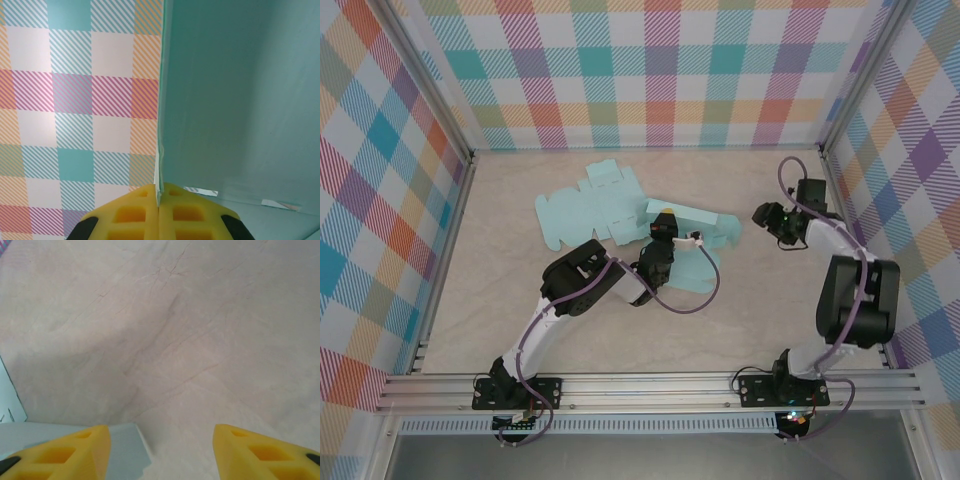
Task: Fold the paper box
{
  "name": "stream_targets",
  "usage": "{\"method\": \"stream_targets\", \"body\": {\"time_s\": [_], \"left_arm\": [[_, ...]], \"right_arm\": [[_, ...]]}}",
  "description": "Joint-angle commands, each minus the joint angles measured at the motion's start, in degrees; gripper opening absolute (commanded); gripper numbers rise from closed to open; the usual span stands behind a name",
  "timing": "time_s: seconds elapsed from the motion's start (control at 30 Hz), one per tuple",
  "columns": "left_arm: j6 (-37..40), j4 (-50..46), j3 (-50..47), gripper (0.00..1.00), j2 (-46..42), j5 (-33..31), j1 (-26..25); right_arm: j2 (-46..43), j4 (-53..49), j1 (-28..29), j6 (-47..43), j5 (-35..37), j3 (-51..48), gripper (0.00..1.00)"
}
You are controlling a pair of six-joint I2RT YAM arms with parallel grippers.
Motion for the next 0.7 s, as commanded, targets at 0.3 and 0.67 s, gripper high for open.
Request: {"method": "stream_targets", "body": {"time_s": [0.3, 0.67], "left_arm": [[1.49, -0.78, 0.50, 0.00, 2.56, 0.89, -0.87], [1.90, -0.79, 0.64, 0.00, 2.73, 1.00, -0.83]], "right_arm": [[10.74, 3.92, 3.40, -3.69, -12.36, 4.75, 0.55], [5.10, 7.10, 6.36, -3.29, -10.99, -3.70, 0.58]]}}
